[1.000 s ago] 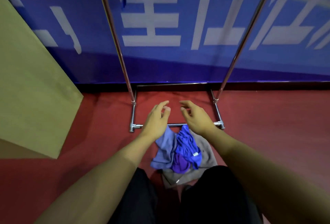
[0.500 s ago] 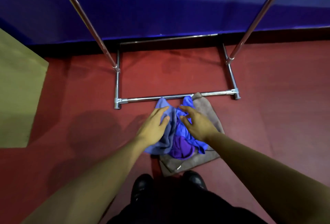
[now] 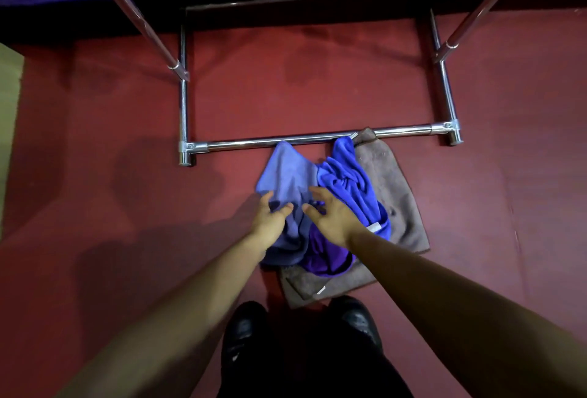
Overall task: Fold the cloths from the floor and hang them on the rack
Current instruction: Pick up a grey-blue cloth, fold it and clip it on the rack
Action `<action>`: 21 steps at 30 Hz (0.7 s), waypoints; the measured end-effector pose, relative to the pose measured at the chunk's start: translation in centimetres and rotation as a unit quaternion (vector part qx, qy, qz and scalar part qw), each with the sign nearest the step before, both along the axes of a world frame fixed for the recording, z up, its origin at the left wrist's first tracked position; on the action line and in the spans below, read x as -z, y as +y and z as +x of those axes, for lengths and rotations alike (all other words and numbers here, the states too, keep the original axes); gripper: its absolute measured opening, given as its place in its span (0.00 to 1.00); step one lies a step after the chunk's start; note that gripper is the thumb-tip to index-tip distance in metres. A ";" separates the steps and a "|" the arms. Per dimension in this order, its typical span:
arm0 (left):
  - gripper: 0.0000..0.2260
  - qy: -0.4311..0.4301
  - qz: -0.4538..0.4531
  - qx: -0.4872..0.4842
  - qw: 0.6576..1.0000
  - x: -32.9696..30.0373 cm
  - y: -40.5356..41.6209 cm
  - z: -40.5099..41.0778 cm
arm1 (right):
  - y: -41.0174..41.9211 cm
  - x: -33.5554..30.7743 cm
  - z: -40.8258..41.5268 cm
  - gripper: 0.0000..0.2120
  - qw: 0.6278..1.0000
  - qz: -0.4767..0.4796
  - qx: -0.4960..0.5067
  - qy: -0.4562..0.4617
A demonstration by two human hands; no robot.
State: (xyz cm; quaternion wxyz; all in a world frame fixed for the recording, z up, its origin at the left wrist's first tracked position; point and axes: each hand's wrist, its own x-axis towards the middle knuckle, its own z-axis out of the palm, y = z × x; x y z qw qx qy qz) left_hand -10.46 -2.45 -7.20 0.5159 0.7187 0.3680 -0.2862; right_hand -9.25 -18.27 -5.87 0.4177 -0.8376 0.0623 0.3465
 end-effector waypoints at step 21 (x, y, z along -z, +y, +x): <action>0.21 0.003 -0.251 -0.142 0.958 -8.4 1.0 1.1 | 1.6 -8.3 2.7 0.25 0.958 0.175 0.183 0.135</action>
